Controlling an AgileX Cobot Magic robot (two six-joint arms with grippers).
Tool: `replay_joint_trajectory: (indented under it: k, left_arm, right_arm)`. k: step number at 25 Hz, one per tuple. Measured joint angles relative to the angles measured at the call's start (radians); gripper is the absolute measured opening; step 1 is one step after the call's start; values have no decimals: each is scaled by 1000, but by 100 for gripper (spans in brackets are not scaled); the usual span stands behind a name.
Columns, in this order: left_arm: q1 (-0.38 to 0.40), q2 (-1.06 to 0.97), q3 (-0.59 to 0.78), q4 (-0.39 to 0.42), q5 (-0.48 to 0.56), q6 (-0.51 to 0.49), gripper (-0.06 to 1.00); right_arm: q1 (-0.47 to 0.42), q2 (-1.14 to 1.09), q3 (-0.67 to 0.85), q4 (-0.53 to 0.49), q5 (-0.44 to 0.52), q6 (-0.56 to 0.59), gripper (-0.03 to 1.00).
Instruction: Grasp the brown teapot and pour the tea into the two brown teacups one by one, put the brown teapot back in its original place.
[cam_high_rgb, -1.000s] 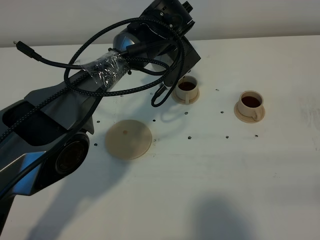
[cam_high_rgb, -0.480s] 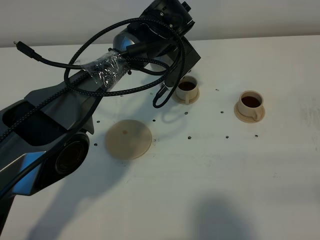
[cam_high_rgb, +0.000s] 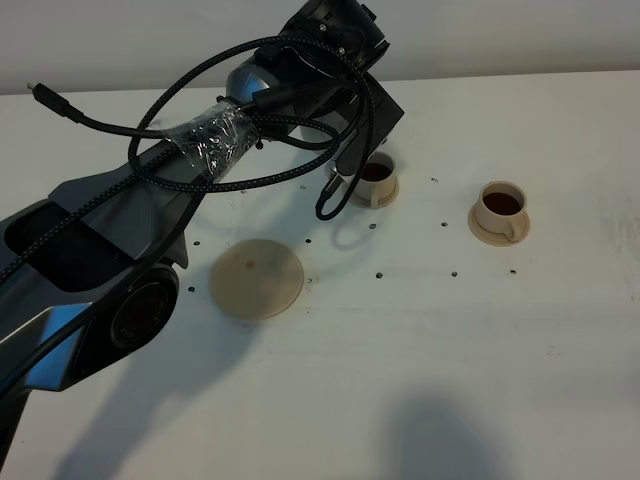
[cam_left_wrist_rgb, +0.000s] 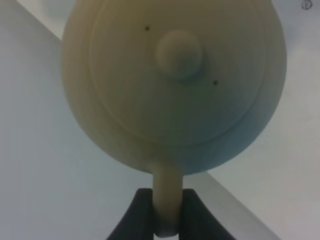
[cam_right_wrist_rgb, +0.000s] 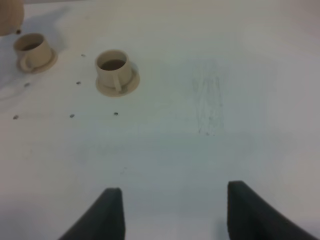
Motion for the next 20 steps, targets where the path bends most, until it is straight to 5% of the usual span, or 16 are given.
replay_joint_trajectory:
  k: [11,20]
  left_arm:
    - [41,-59,0,-66,101,-238,16]
    - [182,-78,0,-417,190,-348,16]
  right_arm:
    - [0,0,0,0,0,0,45]
    - [0,0,0,0,0,0,45]
